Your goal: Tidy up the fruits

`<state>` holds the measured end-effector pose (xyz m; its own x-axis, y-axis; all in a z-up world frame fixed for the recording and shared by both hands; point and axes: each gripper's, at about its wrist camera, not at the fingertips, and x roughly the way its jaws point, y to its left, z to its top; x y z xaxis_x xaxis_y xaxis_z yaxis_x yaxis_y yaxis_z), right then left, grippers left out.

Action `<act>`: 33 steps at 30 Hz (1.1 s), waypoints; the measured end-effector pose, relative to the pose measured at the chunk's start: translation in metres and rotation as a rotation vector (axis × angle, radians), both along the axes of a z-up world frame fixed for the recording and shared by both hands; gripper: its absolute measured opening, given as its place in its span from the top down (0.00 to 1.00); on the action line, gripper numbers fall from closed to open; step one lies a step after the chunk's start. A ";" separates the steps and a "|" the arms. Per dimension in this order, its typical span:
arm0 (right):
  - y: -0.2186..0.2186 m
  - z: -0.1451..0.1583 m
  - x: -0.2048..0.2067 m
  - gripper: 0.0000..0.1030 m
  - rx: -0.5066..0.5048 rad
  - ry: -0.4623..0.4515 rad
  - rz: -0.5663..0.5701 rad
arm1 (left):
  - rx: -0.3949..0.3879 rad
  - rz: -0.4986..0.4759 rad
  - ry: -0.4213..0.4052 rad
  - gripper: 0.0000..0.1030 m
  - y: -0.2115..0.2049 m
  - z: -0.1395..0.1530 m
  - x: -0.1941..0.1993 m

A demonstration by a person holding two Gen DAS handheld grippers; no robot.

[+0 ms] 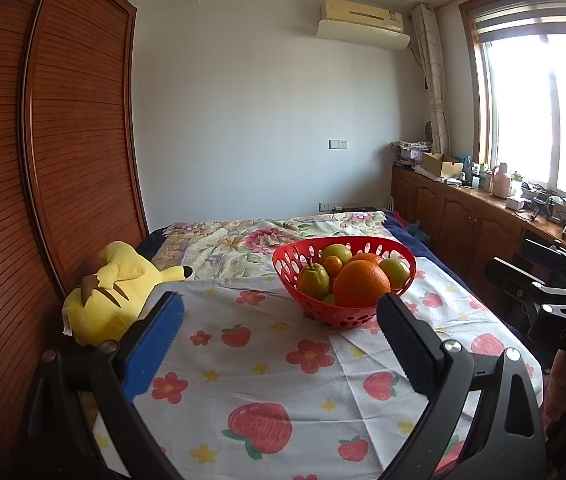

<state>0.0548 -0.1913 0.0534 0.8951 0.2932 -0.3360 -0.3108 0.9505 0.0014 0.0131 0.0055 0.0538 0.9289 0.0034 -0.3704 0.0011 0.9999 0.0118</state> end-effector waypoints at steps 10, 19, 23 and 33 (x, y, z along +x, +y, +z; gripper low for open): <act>0.000 0.000 -0.001 0.09 -0.004 -0.003 -0.003 | -0.001 -0.002 -0.006 0.05 0.001 0.001 -0.003; -0.005 -0.002 -0.006 0.09 -0.001 -0.007 -0.003 | 0.002 -0.005 -0.016 0.05 -0.001 0.005 -0.006; -0.006 -0.001 -0.006 0.09 0.000 -0.004 -0.005 | 0.002 -0.005 -0.016 0.05 0.000 0.005 -0.005; -0.001 0.003 -0.005 0.09 0.001 -0.003 -0.011 | 0.002 -0.007 -0.016 0.05 0.000 0.005 -0.005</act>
